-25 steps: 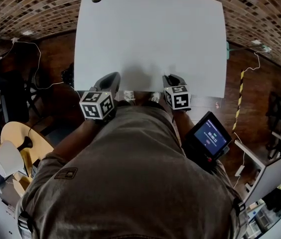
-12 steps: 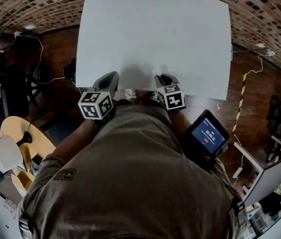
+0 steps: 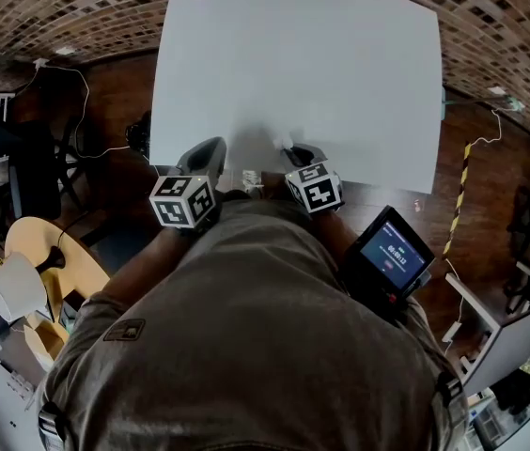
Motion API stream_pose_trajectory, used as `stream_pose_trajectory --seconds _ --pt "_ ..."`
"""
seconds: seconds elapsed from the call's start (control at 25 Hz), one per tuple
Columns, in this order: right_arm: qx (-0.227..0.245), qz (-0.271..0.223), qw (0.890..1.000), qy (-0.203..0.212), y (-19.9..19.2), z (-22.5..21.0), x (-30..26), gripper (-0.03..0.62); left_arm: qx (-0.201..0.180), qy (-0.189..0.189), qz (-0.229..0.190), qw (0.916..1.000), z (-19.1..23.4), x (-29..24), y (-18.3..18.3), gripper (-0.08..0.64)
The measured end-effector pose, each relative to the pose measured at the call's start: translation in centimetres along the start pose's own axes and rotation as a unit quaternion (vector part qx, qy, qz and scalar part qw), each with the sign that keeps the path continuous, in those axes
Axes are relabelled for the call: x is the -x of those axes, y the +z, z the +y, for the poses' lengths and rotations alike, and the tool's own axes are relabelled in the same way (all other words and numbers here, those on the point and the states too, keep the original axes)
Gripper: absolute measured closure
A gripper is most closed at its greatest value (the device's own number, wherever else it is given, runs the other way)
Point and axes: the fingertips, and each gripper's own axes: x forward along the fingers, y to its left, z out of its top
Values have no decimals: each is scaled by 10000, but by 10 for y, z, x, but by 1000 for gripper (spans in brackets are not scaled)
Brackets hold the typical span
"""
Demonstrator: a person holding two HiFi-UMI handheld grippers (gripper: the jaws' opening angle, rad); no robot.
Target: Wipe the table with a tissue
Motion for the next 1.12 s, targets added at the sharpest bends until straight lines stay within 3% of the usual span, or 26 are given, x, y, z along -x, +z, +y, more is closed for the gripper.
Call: stream_pose_trajectory --seconds 0.6,0.8,1.0,1.12 --pt "-603 -923 9928 -463 -2 -50 75 538 -220 -298 177 9992 -57 -18 -19 558" --pt "-713 -953 9920 -429 -21 -60 96 538 -447 4 176 9988 -71 -19 -34 558" --pt "-683 -1009 9925 -79 -33 -55 118 538 -797 526 -8 9954 -88 -13 -44 558" --pt "-526 -1088 9927 22 -32 -43 120 538 -804 490 -121 9955 -91 -9 -50 558"
